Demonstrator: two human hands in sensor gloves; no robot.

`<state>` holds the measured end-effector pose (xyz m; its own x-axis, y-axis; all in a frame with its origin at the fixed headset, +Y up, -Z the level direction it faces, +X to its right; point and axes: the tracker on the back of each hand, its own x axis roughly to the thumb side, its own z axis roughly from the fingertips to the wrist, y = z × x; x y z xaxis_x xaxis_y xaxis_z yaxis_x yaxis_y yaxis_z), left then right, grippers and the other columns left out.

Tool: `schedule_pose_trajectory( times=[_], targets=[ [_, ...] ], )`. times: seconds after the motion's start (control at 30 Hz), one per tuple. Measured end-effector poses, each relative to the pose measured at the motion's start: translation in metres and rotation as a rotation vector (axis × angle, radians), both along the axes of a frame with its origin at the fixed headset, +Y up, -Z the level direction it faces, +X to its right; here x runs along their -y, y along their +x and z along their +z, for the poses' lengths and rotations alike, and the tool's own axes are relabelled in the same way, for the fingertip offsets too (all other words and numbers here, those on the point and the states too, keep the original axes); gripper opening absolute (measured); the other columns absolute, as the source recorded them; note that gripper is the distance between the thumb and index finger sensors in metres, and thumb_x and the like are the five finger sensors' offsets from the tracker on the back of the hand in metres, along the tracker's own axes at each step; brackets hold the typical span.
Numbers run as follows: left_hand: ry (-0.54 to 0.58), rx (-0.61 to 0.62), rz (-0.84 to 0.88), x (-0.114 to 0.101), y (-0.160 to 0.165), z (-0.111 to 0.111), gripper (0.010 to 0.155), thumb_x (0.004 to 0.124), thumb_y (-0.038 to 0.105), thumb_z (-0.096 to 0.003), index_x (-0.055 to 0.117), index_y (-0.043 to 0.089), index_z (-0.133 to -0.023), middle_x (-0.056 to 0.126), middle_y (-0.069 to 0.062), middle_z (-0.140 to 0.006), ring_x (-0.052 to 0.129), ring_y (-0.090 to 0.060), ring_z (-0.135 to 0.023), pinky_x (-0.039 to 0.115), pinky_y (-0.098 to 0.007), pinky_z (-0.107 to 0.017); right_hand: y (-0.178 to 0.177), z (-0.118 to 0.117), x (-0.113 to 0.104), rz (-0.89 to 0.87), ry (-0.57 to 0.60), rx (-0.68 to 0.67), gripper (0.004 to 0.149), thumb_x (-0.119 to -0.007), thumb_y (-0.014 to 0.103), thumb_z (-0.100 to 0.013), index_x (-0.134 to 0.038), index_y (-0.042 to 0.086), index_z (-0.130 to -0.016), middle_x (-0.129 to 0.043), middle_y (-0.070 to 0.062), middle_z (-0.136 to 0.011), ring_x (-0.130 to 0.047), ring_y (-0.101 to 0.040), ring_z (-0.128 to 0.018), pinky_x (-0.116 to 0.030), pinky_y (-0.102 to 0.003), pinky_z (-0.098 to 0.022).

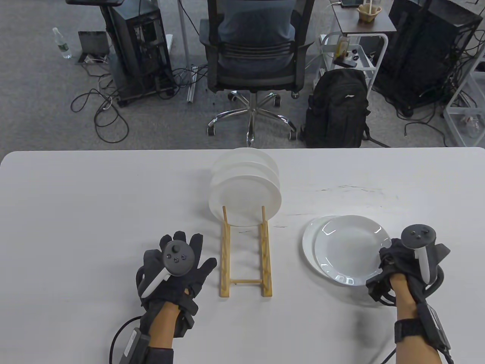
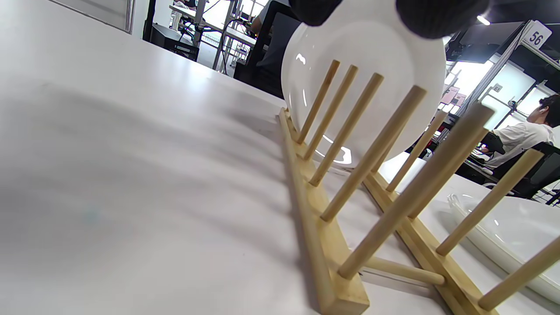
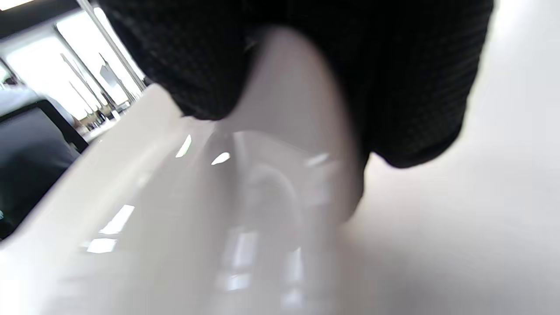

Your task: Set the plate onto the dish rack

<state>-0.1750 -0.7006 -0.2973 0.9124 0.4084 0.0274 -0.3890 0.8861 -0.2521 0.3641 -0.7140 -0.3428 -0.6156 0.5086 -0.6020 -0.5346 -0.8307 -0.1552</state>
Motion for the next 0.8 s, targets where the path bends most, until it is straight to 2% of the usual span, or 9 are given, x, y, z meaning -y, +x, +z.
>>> schedule_pose_trajectory(
  times=[0.1,0.2,0.23,0.27,0.3,0.37,0.53,0.67,0.8],
  targets=[
    [-0.003,0.002,0.003,0.0,0.0,0.0,0.08,0.06,0.061,-0.053,0.032,0.024,-0.118,0.015,-0.022,-0.119,0.007,-0.06,-0.106,0.017,-0.078,-0.067,0.0,0.008,-0.021,-0.219,0.085,-0.043,0.052,-0.079,0.019,-0.047,-0.061,0.005,-0.094,-0.091,-0.01,-0.08,-0.105,-0.035,-0.052,-0.086,-0.053,-0.044],
    [-0.007,0.005,0.008,0.0,0.0,-0.001,0.08,0.06,0.061,-0.053,0.032,0.024,-0.118,0.015,-0.022,-0.119,0.006,-0.06,-0.106,0.017,-0.078,-0.067,-0.01,0.011,-0.039,-0.277,0.167,-0.138,0.062,-0.078,0.013,-0.047,-0.051,0.01,-0.103,-0.077,-0.008,-0.092,-0.092,-0.04,-0.07,-0.085,-0.055,-0.047],
    [-0.009,0.007,0.008,0.001,0.0,-0.001,0.08,0.06,0.061,-0.0531,0.032,0.024,-0.118,0.015,-0.022,-0.119,0.006,-0.059,-0.106,0.017,-0.078,-0.067,-0.018,0.011,-0.049,-0.296,0.247,-0.166,0.063,-0.078,0.011,-0.047,-0.052,0.014,-0.105,-0.073,-0.008,-0.094,-0.088,-0.042,-0.075,-0.082,-0.058,-0.05],
    [-0.01,0.008,0.007,0.001,0.001,-0.001,0.08,0.06,0.061,-0.0529,0.032,0.024,-0.118,0.015,-0.022,-0.119,0.006,-0.06,-0.106,0.017,-0.078,-0.067,-0.025,0.012,-0.056,-0.285,0.307,-0.175,0.06,-0.077,0.011,-0.047,-0.058,0.016,-0.104,-0.072,-0.009,-0.095,-0.086,-0.043,-0.077,-0.08,-0.06,-0.051],
    [-0.012,0.011,0.008,0.001,0.001,-0.001,0.08,0.06,0.061,-0.0531,0.032,0.024,-0.118,0.015,-0.022,-0.119,0.006,-0.06,-0.106,0.017,-0.078,-0.067,-0.036,0.012,-0.067,-0.207,0.421,-0.182,0.053,-0.077,0.012,-0.047,-0.069,0.018,-0.099,-0.074,-0.009,-0.094,-0.088,-0.043,-0.075,-0.081,-0.059,-0.05],
    [-0.011,0.012,0.007,0.0,0.001,-0.001,0.08,0.06,0.061,-0.0529,0.032,0.024,-0.118,0.014,-0.022,-0.12,0.006,-0.059,-0.106,0.017,-0.078,-0.067,-0.059,0.011,-0.085,-0.094,0.57,-0.217,0.05,-0.077,0.014,-0.046,-0.076,0.017,-0.096,-0.08,-0.01,-0.09,-0.093,-0.041,-0.069,-0.084,-0.057,-0.047],
    [-0.006,0.007,0.012,0.0,-0.001,-0.001,0.08,0.06,0.061,-0.0531,0.032,0.024,-0.118,0.015,-0.022,-0.119,0.007,-0.06,-0.106,0.017,-0.078,-0.067,-0.139,0.001,-0.132,0.043,0.772,-0.469,0.045,-0.078,0.015,-0.045,-0.084,0.023,-0.09,-0.085,-0.004,-0.088,-0.095,-0.037,-0.071,-0.081,-0.057,-0.052],
    [-0.006,0.009,0.02,0.0,-0.001,-0.001,0.08,0.06,0.061,-0.053,0.031,0.024,-0.118,0.015,-0.022,-0.12,0.006,-0.059,-0.106,0.017,-0.078,-0.067,-0.2,-0.009,-0.155,0.067,0.847,-0.613,0.044,-0.079,0.015,-0.045,-0.086,0.025,-0.087,-0.085,-0.001,-0.089,-0.091,-0.037,-0.077,-0.076,-0.059,-0.06],
    [-0.003,0.008,0.031,-0.001,-0.003,-0.001,0.08,0.06,0.061,-0.053,0.031,0.024,-0.118,0.014,-0.022,-0.12,0.006,-0.059,-0.106,0.017,-0.078,-0.067,-0.254,-0.023,-0.158,0.135,0.799,-0.733,0.044,-0.079,0.014,-0.045,-0.087,0.025,-0.087,-0.084,-0.001,-0.09,-0.09,-0.037,-0.079,-0.074,-0.06,-0.062]
  ],
)
